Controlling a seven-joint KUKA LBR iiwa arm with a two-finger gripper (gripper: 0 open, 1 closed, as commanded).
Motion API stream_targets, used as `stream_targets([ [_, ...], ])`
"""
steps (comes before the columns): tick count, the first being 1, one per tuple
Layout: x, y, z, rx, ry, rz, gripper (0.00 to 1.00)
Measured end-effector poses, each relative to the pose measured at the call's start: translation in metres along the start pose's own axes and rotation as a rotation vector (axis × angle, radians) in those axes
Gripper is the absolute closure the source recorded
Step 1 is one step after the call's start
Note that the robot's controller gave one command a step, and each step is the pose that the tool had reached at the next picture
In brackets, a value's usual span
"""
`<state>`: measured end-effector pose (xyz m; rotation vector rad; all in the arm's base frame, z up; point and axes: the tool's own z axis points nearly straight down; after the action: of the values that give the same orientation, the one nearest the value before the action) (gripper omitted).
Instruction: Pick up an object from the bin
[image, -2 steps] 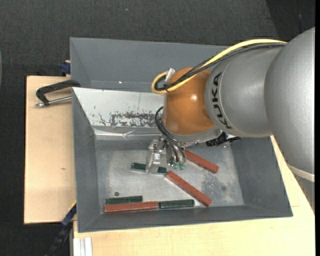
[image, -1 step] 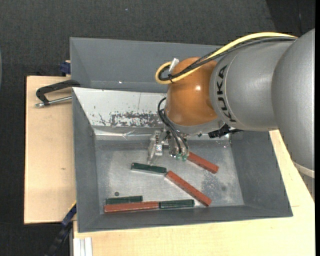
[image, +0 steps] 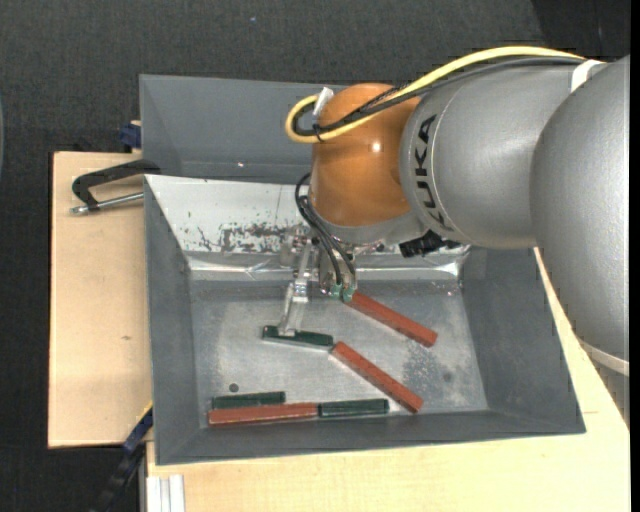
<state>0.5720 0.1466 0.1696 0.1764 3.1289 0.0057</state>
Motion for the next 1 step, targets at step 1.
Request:
stream_targets([
  [1,0.0007,-0.0002,0.0017,0.001,0.003,0.0,0.0],
])
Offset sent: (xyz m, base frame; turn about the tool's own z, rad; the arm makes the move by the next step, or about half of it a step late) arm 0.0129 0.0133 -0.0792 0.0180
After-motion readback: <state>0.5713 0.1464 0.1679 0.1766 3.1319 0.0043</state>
